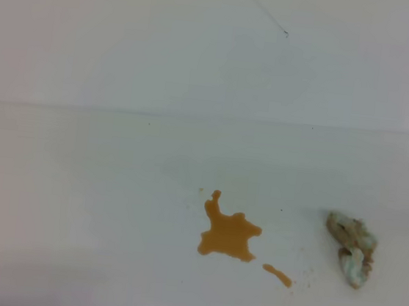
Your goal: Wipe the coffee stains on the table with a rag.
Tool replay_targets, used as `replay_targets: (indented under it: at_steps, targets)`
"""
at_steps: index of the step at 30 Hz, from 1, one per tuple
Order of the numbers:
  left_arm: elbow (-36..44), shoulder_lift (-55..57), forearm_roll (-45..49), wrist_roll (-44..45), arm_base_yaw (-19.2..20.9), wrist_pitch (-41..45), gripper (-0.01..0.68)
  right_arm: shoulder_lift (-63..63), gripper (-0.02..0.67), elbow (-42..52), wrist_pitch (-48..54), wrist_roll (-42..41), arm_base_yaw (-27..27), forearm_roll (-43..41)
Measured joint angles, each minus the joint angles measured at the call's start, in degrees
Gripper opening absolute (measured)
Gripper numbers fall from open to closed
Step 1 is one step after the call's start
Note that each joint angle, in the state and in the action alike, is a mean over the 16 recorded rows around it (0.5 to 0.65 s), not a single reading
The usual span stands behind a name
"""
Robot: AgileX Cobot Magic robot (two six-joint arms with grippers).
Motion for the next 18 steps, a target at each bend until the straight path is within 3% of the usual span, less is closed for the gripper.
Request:
replay_targets:
  at_steps: [8, 18]
  targets:
    - [0.0, 0.0, 0.0, 0.0, 0.0, 0.0, -0.001, 14.6, -0.003, -8.8, 15.9, -17.1, 0.6, 13.6]
    - [0.0, 0.0, 0.0, 0.0, 0.0, 0.0, -0.001, 30.0, 0.002, -14.5, 21.0, -37.8, 1.8, 31.1]
